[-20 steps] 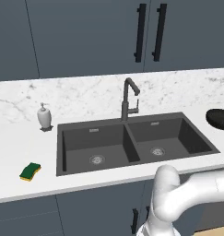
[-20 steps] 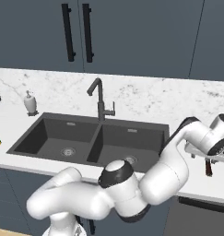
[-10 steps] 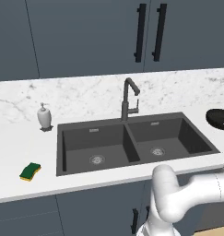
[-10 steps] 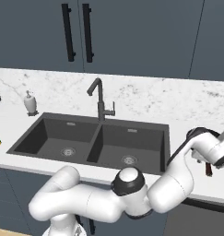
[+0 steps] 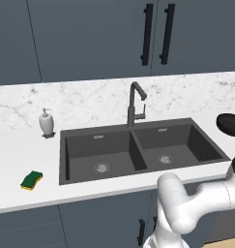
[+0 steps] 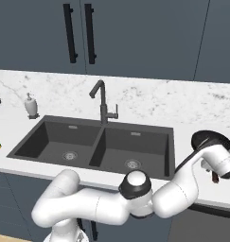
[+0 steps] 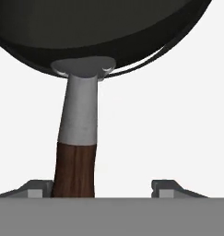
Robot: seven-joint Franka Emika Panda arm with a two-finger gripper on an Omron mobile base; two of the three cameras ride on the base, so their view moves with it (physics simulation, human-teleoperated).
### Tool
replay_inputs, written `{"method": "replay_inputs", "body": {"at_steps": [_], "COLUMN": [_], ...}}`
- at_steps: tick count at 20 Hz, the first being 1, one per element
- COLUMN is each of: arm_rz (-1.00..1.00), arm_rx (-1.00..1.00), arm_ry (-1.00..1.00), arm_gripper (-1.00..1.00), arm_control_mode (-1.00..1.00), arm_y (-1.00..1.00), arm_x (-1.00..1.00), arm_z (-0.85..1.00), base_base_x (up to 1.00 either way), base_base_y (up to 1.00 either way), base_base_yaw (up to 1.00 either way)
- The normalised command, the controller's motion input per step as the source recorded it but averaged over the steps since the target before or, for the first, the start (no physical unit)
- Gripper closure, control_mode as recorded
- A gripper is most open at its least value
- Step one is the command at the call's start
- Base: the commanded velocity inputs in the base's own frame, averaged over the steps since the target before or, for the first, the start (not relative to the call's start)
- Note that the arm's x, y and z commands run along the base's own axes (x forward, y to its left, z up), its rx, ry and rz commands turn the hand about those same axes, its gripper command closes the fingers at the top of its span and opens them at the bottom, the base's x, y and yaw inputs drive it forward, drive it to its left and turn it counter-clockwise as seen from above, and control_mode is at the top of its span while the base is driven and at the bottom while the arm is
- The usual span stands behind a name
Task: Pick the pan and sponge and place them into the sink. Then turn on the water.
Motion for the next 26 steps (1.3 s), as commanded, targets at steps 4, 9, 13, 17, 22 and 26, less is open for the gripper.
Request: {"method": "replay_inputs", "body": {"at_steps": [4,9,13,17,22,26], "arm_rz": [0.08,0.13,0.13,0.12,0.13,0.08], "arm_rx": [-0.02,-0.1,-0.03,0.0,0.0,0.02], "arm_ry": [-0.08,-0.11,-0.09,-0.17,-0.21,-0.29], "arm_gripper": [1.0,1.0,1.0,1.0,1.0,1.0], "arm_control_mode": [-1.0,-1.0,-1.0,-1.0,-1.0,-1.0], "arm_y": [-0.06,0.47,0.77,1.0,1.0,1.0], "arm_x": [0.08,0.0,-0.23,-0.6,-0.23,0.0], "arm_z": [-0.64,-0.8,-0.22,-0.04,-0.29,-0.06], "base_base_x": [0.0,0.0,0.0,0.0,0.0,0.0], "base_base_y": [0.0,0.0,0.0,0.0,0.0,0.0], "base_base_yaw": [0.0,0.0,0.0,0.0,0.0,0.0]}}
